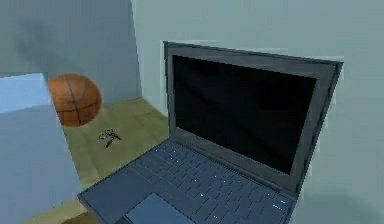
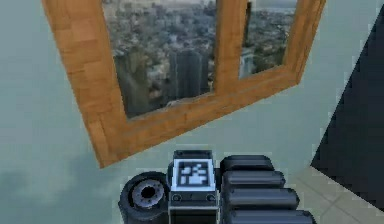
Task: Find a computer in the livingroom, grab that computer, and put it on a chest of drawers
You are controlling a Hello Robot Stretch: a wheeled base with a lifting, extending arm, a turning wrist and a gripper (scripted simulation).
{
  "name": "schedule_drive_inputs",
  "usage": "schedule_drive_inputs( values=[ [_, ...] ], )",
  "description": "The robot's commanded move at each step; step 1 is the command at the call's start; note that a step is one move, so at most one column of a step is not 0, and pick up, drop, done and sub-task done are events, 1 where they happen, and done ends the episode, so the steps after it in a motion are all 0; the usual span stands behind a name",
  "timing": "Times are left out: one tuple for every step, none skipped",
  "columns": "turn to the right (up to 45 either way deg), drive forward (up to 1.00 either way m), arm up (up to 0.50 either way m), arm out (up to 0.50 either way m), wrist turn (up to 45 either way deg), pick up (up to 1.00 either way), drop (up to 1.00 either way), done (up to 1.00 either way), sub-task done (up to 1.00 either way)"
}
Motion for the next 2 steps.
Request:
schedule_drive_inputs(
  values=[
    [-45.0, 0.00, 0.00, 0.00, 0.0, 0.00, 0.00, 0.00, 0.00],
    [-12.0, 0.00, 0.00, 0.00, 0.0, 0.00, 0.00, 0.00, 0.00]
  ],
)
